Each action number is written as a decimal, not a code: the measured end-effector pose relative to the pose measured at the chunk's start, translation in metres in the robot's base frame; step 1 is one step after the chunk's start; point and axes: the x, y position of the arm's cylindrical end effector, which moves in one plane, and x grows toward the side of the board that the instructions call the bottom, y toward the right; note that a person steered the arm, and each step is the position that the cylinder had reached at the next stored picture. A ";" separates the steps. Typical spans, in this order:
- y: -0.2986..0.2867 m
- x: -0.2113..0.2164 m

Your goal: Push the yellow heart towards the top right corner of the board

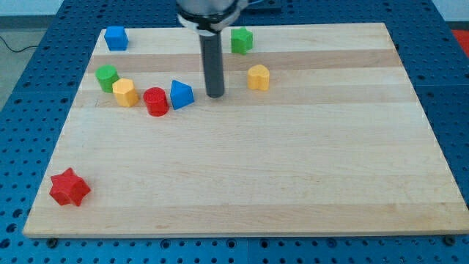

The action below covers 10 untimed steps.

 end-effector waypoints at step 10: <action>0.233 -0.072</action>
